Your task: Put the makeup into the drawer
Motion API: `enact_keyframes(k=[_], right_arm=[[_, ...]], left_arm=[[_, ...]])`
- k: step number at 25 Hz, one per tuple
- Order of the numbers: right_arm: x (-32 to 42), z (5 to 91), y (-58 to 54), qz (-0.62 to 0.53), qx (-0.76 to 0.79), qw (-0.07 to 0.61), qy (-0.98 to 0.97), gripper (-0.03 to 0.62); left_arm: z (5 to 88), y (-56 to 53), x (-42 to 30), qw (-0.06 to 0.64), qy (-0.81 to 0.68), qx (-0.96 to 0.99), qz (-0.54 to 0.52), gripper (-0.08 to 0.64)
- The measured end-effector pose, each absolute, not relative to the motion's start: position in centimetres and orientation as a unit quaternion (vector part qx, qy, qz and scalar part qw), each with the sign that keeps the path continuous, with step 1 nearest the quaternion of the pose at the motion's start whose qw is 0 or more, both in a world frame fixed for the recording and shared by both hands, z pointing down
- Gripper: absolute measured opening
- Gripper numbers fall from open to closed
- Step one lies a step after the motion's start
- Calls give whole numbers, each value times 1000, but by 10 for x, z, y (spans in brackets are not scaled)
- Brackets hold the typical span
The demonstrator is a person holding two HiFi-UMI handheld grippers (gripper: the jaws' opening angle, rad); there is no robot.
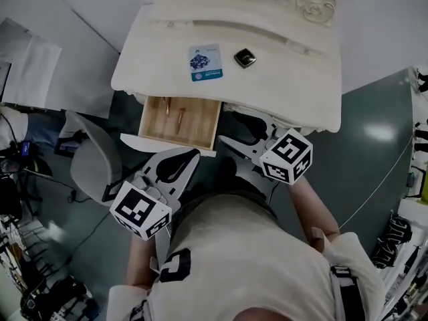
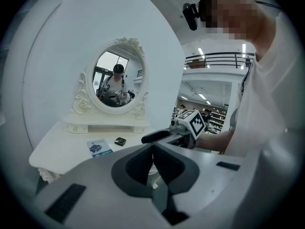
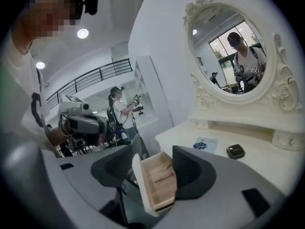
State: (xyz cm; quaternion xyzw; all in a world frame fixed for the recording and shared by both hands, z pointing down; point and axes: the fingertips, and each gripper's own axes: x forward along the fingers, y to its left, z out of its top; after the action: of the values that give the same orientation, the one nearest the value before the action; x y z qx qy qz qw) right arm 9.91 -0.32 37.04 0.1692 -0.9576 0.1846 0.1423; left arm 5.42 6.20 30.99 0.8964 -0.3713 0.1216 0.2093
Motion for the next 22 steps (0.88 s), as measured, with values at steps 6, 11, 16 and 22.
enact_keyframes(k=[6,11,16,22], right_arm=[[92,423,-68,78,162,261,-948,281],[63,471,-109,26,130,347,-928,304],[36,516,-126,2,85,421,-903,348],[16,556,-146,23,65,477,-876,354]], left_arm=[[317,45,70,218,-393,884,128,58],[318,37,71,219,-393,883,131,58],[325,32,59,220,-387,886,132,58],[330,22,28,231,-371,891,120,58]])
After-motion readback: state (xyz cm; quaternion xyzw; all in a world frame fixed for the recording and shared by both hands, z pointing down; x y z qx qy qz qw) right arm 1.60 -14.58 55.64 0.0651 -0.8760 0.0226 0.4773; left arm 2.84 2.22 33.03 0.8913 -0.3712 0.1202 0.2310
